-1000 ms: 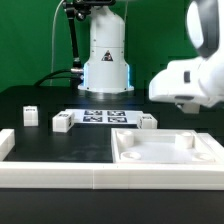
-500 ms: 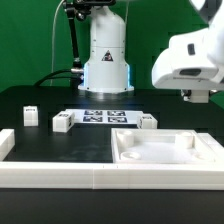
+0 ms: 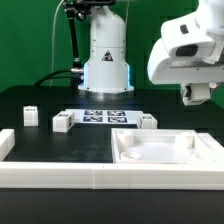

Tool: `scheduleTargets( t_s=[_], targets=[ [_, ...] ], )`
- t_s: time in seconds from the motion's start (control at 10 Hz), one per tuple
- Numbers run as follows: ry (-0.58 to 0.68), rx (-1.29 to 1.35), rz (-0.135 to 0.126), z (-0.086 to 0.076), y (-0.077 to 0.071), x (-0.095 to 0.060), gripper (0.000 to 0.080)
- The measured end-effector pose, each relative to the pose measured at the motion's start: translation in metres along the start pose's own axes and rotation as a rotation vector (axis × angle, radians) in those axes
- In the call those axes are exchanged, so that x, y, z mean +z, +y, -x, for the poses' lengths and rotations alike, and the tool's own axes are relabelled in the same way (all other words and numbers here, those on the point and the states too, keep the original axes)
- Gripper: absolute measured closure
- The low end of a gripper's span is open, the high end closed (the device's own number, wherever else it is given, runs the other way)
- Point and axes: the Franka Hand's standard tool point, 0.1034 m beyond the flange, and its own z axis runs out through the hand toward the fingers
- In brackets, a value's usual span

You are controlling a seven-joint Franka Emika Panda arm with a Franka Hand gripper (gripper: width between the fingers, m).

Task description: Assemble one leg

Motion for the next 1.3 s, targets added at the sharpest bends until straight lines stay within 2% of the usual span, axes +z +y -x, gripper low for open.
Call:
scheduleTargets(
  t_s=[0.2, 0.4, 0.6, 0.7, 0.8, 0.9, 1.0, 1.3],
  targets=[
    [0.107, 0.016, 0.031, -0.01, -0.003, -0.02, 0.0508],
    [0.275, 0.007, 0.019, -0.02, -0.006, -0.024, 0.0508],
    [0.389, 0.001, 0.012, -0.019, -0.006, -0.021, 0.0508],
    [0.498, -0.033, 0.01, -0.027, -0.004, -0.02, 0.0508],
    [0.532, -0.068, 0.02, -0.029, 0.006, -0.019, 0.0508],
    [0.527, -0.092, 0.026, -0.035, 0.018, -0.025, 0.0508],
    [0.54, -0.103, 0.03, -0.044, 0.024, -0.031, 0.0508],
    [0.58, -0.109, 0.031, -0.05, 0.025, -0.034, 0.0508]
  ],
)
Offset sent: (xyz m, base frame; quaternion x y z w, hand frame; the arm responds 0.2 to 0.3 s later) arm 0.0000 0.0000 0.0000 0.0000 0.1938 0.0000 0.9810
